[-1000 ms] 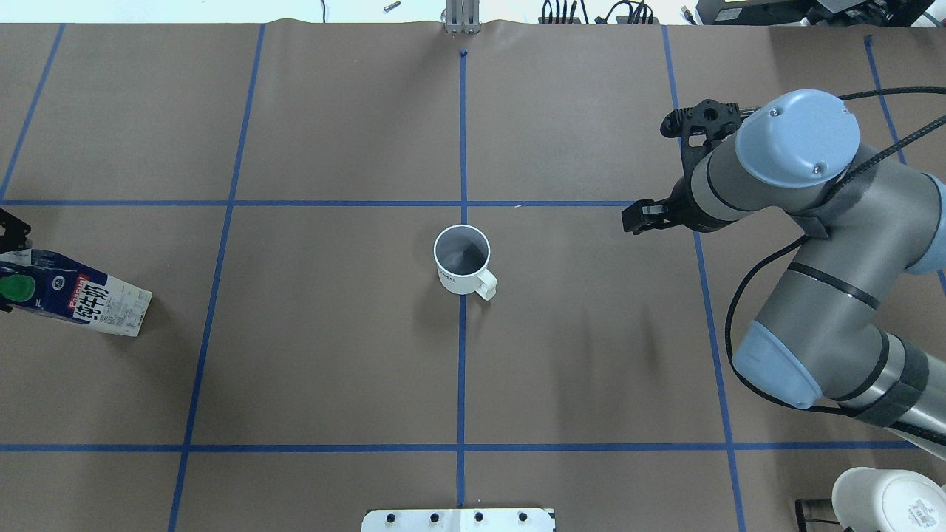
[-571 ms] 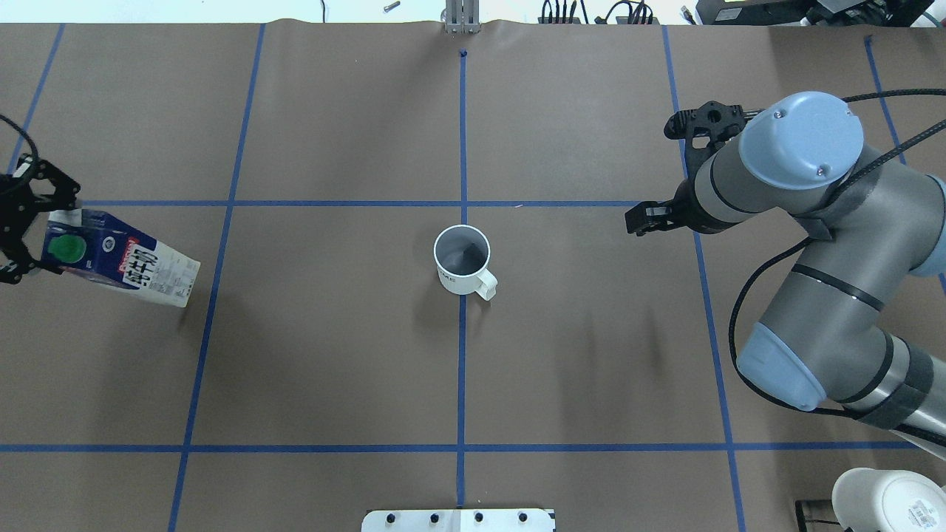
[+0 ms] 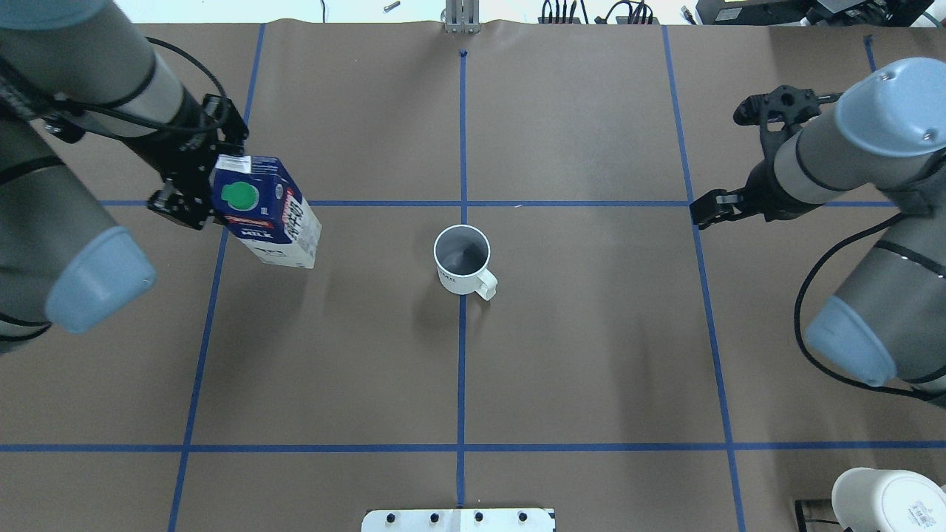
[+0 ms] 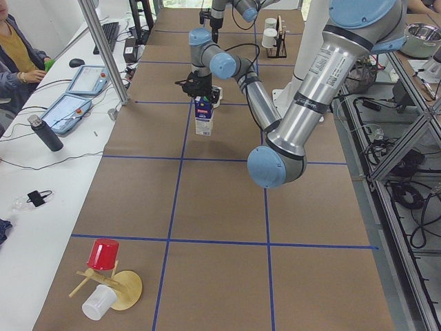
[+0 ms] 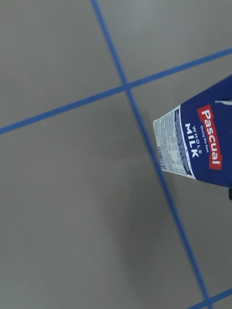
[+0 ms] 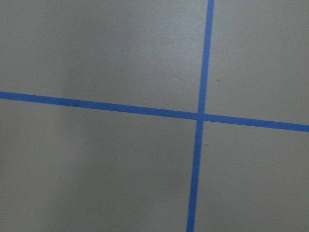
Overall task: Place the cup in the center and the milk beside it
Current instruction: 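Carry the carton with the left gripper toward the mug while the right arm withdraws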
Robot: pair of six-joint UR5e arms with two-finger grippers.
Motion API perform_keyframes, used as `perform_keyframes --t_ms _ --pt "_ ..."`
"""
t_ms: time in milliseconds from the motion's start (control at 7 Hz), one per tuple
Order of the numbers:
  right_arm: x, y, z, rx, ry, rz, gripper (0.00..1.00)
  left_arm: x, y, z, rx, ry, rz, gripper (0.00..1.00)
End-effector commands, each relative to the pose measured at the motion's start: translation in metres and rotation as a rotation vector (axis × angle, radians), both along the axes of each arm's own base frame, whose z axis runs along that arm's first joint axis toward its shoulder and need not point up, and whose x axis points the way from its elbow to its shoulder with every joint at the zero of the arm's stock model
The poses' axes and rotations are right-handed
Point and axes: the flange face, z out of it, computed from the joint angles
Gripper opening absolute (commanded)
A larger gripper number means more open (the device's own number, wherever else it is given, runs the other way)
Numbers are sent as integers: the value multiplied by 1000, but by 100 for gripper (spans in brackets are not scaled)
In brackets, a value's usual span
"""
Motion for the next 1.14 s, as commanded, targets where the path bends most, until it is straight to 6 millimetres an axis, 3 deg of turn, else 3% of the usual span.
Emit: perform_keyframes --t_ms 0,143,286,1000 --pt "88 -10 51 -1 18 -40 100 56 -4 -50 -37 12 -32 0" --pt "118 -8 75 21 38 -86 100 70 -18 -66 -40 9 -31 0" --pt "131 -6 84 18 45 -86 100 78 -27 -64 -50 -2 -32 0" --pt "134 -2 93 3 50 -88 100 113 -13 -61 -26 39 24 0"
